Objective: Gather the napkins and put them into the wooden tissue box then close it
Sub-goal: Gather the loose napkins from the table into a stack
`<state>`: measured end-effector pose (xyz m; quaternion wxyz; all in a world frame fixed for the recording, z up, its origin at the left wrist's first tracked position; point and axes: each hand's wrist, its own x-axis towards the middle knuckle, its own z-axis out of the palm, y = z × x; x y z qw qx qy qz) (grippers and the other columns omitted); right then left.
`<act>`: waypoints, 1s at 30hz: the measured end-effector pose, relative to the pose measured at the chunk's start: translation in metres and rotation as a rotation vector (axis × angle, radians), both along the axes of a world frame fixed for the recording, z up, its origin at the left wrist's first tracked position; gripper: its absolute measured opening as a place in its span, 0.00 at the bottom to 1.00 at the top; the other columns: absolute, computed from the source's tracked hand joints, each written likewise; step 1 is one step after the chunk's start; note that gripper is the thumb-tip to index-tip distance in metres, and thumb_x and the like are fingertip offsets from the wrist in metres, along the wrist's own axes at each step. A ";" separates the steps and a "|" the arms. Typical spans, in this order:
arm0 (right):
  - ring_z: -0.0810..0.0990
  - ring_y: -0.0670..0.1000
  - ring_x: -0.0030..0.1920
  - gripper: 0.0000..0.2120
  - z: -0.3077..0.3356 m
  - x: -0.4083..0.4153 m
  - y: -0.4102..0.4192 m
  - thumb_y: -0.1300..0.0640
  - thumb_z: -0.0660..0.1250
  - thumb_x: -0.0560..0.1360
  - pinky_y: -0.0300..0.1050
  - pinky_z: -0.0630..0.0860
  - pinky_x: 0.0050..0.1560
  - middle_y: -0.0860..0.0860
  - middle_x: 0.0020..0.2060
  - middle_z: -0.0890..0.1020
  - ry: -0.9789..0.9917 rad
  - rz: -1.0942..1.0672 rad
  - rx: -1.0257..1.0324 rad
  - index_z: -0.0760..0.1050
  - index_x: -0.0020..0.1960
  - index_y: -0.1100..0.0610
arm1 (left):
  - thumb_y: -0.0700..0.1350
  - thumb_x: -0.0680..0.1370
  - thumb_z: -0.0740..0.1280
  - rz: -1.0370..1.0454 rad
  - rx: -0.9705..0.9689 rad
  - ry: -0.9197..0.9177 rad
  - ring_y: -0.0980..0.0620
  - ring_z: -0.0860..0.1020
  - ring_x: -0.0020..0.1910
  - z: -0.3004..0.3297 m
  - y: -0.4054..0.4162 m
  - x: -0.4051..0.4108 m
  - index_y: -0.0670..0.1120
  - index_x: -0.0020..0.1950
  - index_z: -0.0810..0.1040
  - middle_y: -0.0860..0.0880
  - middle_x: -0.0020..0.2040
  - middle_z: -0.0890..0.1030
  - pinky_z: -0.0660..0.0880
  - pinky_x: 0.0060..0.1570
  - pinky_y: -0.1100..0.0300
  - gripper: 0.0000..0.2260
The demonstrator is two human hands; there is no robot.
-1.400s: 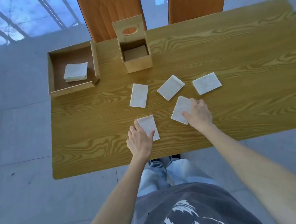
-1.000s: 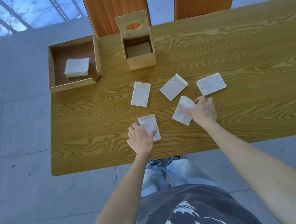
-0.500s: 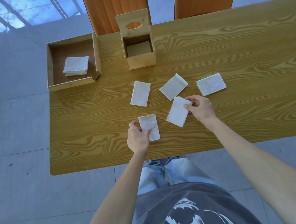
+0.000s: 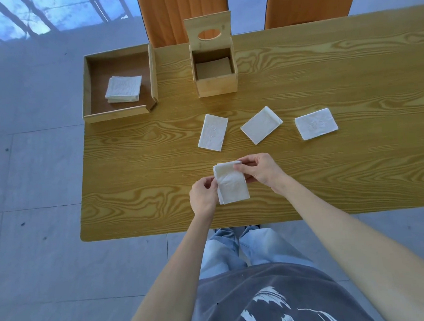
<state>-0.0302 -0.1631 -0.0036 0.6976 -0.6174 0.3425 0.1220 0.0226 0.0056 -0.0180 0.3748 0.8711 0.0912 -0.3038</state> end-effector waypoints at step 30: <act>0.85 0.50 0.41 0.09 -0.023 0.056 0.032 0.50 0.75 0.73 0.53 0.84 0.43 0.48 0.40 0.85 0.211 -0.080 -0.597 0.83 0.49 0.53 | 0.45 0.76 0.73 0.128 -0.277 0.140 0.49 0.84 0.51 -0.012 0.033 0.037 0.46 0.57 0.81 0.47 0.51 0.86 0.82 0.54 0.48 0.11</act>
